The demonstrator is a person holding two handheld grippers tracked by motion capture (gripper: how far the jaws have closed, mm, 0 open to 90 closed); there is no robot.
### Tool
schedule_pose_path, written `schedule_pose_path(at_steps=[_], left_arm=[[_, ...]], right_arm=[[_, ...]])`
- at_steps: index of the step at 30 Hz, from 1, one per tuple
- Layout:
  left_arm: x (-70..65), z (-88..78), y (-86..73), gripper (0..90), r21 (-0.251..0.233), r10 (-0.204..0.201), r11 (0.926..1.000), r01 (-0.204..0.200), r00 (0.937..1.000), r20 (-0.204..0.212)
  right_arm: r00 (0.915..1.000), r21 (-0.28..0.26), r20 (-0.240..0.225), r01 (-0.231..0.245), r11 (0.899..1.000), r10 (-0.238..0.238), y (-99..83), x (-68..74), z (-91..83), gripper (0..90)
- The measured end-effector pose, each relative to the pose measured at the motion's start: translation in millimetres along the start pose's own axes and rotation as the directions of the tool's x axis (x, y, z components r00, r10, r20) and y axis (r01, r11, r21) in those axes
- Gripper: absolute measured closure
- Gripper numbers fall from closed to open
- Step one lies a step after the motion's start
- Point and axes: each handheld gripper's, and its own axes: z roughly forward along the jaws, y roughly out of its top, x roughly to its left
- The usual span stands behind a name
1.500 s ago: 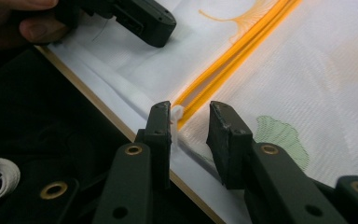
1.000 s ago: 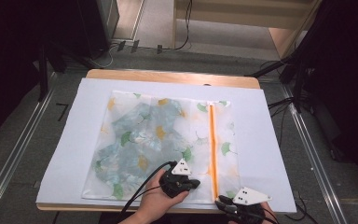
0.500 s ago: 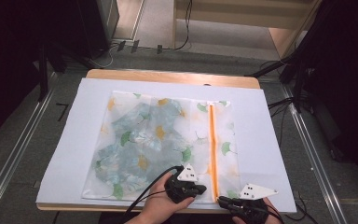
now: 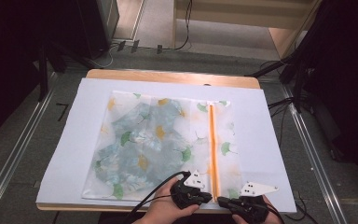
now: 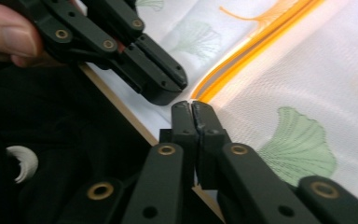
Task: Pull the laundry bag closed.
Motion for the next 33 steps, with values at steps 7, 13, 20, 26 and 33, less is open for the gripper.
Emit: schedule_pose_path(at_steps=[7, 13, 20, 26, 33], left_arm=[[3.4, 0.2, -0.4, 90.0, -0.002, -0.027, 0.9996, 0.027, 0.9995, 0.014], [5.7, 0.2, -0.3, 90.0, 0.001, -0.041, 0.9992, 0.041, 0.9989, 0.026], [6.1, 0.3, 0.1, 90.0, 0.003, -0.045, 0.999, 0.045, 0.9987, 0.025], [4.8, -2.6, -0.2, 90.0, 0.005, -0.046, 0.9989, 0.046, 0.9989, 0.0], [13.4, -12.2, -4.6, 90.0, 0.006, -0.102, 0.9948, 0.102, 0.9947, -0.011]], right_arm=[[1.0, -0.017, 0.008, -0.003, 1.0, 0.003, -2.4, -3.9, -6.4, 90.0], [0.9996, -0.003, 0.021, -0.02, 1.0, 0.02, -5.2, -7.5, -8.7, 90.0], [0.9986, 0.101, -0.046, 0.031, 0.994, -0.027, -9.5, -0.4, 0.6, 90.0], [0.9878, -0.053, 0.007, 0.156, 0.986, -0.155, -2.5, 12.9, -4.0, 82.4], [0.94, -0.032, 0.139, 0.319, 0.947, -0.311, 0.7, 26.3, 11.6, 59.1]])
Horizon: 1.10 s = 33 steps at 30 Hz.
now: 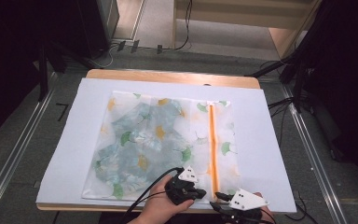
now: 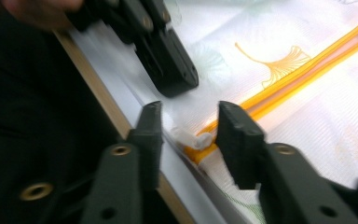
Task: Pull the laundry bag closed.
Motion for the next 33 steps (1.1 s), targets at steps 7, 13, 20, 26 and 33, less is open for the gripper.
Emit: schedule_pose_path(at_steps=[7, 13, 20, 26, 33], left_arm=[[2.3, -0.1, -1.3, 90.0, -0.009, -0.008, 0.9999, 0.009, 0.9998, 0.015], [2.8, -0.8, -1.9, 90.0, -0.008, -0.006, 0.9999, 0.007, 0.9998, 0.018], [3.8, -0.7, -1.4, 90.0, -0.004, -0.012, 0.9999, 0.012, 0.9996, 0.025], [4.9, -0.8, -1.9, 90.0, -0.006, -0.015, 0.9999, 0.015, 0.9994, 0.033], [4.0, -0.9, -2.0, 90.0, -0.006, -0.01, 0.9999, 0.01, 0.9995, 0.03]], right_arm=[[0.9983, 0.038, 0.038, 0.042, 0.998, -0.044, -2.0, -0.6, 8.0, 62.4], [0.999, 0.027, 0.019, -0.042, 0.999, 0.041, -3.8, -8.0, -0.8, 73.7], [0.986, 0.003, -0.006, -0.167, 0.986, 0.167, -7.1, -19.9, -9.5, 83.3], [0.9813, 0.051, -0.043, -0.186, 0.981, 0.188, -13.0, -22.1, -8.2, 68.4], [0.9978, 0.07, -0.009, -0.064, 0.995, 0.065, -13.4, -11.6, -6.4, 65.7]])
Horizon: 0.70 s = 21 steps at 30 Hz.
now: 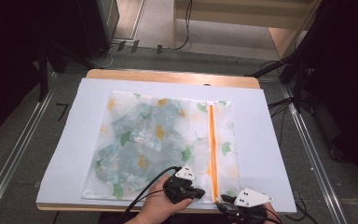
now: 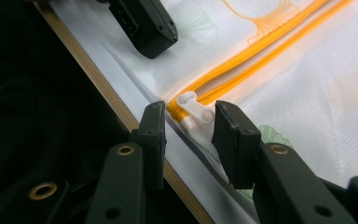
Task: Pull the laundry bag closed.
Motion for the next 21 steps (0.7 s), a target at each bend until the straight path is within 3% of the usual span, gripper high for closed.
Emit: schedule_pose_path(at_steps=[2, 3, 6, 17, 21], left_arm=[[-2.5, 1.4, 0.2, 89.9, -0.003, 0.011, 0.9999, -0.011, 0.9999, -0.003], [-5.9, 3.5, 0.9, 89.8, -0.004, 0.019, 0.9998, -0.019, 0.9998, -0.003], [-10.0, 7.4, 1.7, 89.4, -0.001, 0.035, 0.9994, -0.035, 0.9993, 0.014], [-11.6, 10.2, 2.7, 89.1, 0.001, 0.038, 0.9993, -0.039, 0.999, 0.021], [-11.4, 10.6, 2.5, 89.1, -0.006, 0.029, 0.9996, -0.029, 0.9994, 0.021]], right_arm=[[0.9999, -0.003, 0.004, 0.014, 1.0, -0.014, 0.2, 1.1, 0.1, 69.4], [0.9997, -0.002, 0.019, 0.013, 1.0, -0.013, 0.6, 0.1, -0.5, 75.9], [0.9988, -0.02, -0.014, -0.047, 0.999, 0.047, 0.1, -5.6, -2.9, 80.4], [0.9959, -0.059, -0.061, -0.071, 0.996, 0.067, 1.3, -6.1, -7.2, 83.4], [0.991, -0.04, -0.09, -0.103, 0.994, 0.099, 1.1, -8.3, -6.6, 88.3]])
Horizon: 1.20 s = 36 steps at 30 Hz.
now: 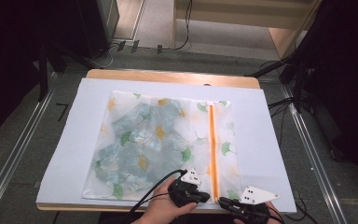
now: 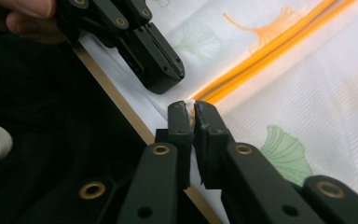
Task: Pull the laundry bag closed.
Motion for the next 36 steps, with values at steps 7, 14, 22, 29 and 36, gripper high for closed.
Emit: schedule_pose_path(at_steps=[7, 14, 22, 29, 36], left_arm=[[-5.8, 4.0, 1.1, 85.7, -0.005, 0.039, 0.9992, -0.039, 0.999, 0.02], [-6.4, 7.5, 2.5, 90.0, 0.011, 0.028, 0.9995, -0.028, 0.9992, 0.029], [-4.3, 6.6, 1.9, 90.0, 0.005, 0.007, 1.0, -0.007, 0.9994, 0.034], [7.1, -5.0, 2.8, 90.0, 0.011, -0.017, 0.9998, 0.018, 0.9993, -0.034], [4.0, -1.6, 2.2, 90.0, 0.011, -0.01, 0.9999, 0.01, 0.9998, -0.018]], right_arm=[[0.9897, 0.02, -0.082, -0.116, 0.993, 0.117, -0.2, -8.5, 0.1, 90.0], [0.995, -0.017, -0.043, -0.091, 0.996, 0.09, -0.3, -7.3, -3.4, 84.3], [0.9996, 0.016, -0.03, -0.001, 1.0, 0.001, -1.0, 0.9, -2.5, 83.2], [0.9953, -0.008, 0.021, 0.095, 0.995, -0.094, 2.3, 14.1, 2.0, 71.8], [0.9724, 0.028, 0.103, 0.207, 0.978, -0.209, 0.6, 23.9, 13.5, 57.9]])
